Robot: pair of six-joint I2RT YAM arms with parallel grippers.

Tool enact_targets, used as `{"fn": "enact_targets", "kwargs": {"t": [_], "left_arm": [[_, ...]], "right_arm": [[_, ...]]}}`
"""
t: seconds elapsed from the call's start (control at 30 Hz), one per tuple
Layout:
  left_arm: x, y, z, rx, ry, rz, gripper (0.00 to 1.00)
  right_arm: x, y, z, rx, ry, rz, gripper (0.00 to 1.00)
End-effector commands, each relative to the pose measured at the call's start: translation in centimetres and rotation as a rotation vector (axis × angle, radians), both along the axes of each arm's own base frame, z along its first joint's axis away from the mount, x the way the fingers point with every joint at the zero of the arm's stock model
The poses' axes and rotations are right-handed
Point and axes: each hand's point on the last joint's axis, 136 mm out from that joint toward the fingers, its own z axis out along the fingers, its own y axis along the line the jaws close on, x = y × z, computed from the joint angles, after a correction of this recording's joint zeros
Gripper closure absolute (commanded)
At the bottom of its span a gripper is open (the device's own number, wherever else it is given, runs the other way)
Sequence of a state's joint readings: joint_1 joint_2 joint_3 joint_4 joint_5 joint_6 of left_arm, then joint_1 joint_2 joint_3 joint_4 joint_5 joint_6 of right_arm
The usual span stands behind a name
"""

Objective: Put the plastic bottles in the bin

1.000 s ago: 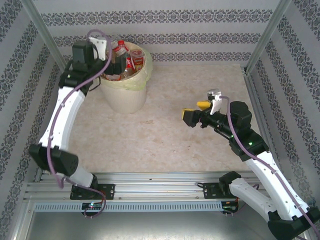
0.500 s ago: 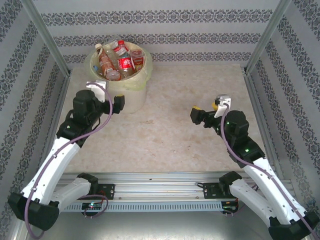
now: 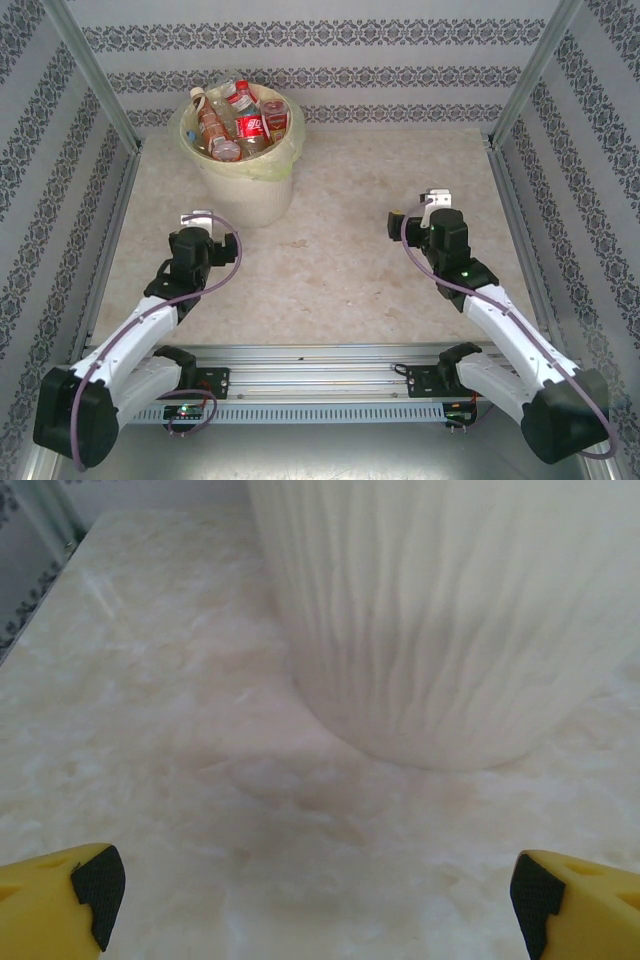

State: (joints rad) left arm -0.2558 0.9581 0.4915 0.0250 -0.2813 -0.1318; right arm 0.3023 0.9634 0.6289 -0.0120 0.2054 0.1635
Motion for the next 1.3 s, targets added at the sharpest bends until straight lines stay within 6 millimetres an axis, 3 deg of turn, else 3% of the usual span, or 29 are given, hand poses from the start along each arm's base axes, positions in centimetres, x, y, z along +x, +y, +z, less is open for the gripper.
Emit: {"fn": "enact_targets", "kwargs": {"t": [0.0,0.07,0.23,0.5,0.6,0.87,1.03,1.27], "left_arm": [[1.6,2.0,1.8,0.007,-0.096,0.090,0.00],[2.0,2.7,1.1,0.004,-0.091,0.114,0.00],[3.0,3.6,-1.2,-0.003,-0.128,0.105,0.00],[4.3,5.2,-3.3,-0.014,-0.114,0.119,0.00],[4.6,5.3,-3.6,-0.027,-0.123,0.111,0.00],[5.6,5.2,-4.0,-0.052,-0.154,0.074,0.00],[5.8,4.8,-3.7,-0.034,-0.189,0.033,0.00],[6.1,3.5,-4.2,-0.026,-0.209,-0.054,0.00]], "right_arm": [[1.5,-2.3,0.8,-0.109,-0.068,-0.074,0.02],[2.2,-3.8,-0.1,-0.158,-0.050,-0.118,0.02],[3.7,-6.6,-4.6,-0.203,-0.064,-0.188,0.02],[6.1,-7.1,-9.2,-0.105,-0.096,-0.144,0.02],[5.5,-7.5,-9.3,-0.068,-0.133,-0.147,0.02],[5.4,-5.7,-10.2,-0.061,-0.133,-0.027,0.02],[6.2,-7.0,-10.0,-0.041,-0.108,-0.085,0.02],[6.1,-6.5,-10.0,-0.039,-0.108,-0.055,0.02]]}}
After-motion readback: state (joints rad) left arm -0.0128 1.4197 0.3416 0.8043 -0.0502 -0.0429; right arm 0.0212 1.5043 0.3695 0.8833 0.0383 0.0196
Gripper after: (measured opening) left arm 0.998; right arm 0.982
